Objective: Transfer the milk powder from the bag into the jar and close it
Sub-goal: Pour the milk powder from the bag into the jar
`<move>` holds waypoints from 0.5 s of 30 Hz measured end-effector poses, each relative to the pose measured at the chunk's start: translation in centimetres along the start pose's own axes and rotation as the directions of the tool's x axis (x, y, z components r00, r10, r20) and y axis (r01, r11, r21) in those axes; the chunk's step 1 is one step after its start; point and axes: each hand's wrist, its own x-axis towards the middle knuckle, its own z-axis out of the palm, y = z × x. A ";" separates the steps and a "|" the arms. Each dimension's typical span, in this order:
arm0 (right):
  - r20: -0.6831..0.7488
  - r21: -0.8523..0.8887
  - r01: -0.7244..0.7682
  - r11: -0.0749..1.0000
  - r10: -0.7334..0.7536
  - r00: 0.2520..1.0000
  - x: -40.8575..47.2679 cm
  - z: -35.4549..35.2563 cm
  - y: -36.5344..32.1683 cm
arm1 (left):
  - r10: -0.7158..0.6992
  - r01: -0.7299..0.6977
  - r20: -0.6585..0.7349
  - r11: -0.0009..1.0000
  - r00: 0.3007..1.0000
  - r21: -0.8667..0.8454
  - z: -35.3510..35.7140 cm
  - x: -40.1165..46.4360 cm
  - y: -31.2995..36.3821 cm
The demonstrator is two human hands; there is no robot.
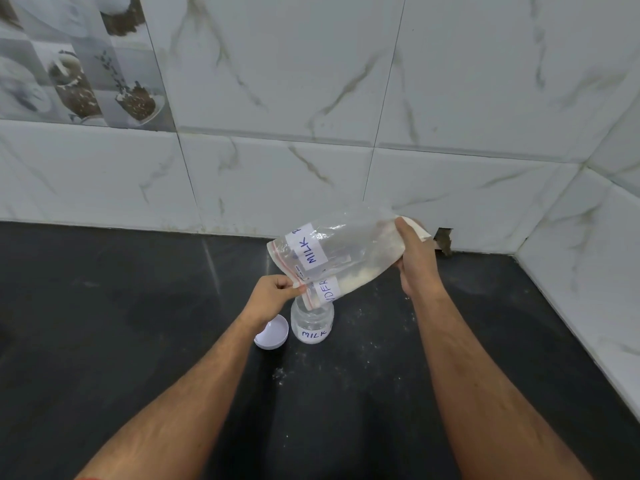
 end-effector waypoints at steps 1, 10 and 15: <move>0.004 -0.005 0.007 1.000 -0.007 1.000 0.0 0.2 -0.2 | -0.007 0.006 -0.017 1.000 1.000 -0.002 0.1 -0.1 -0.1; 0.080 -0.051 0.077 0.996 -0.073 0.994 -0.7 2.0 -1.3 | -0.038 0.025 -0.088 0.988 0.995 -0.153 1.4 -0.4 -1.4; 0.095 -0.072 0.089 0.993 -0.082 0.992 -0.9 2.6 -1.5 | -0.035 0.015 -0.106 0.982 0.994 -0.186 1.7 -0.5 -2.0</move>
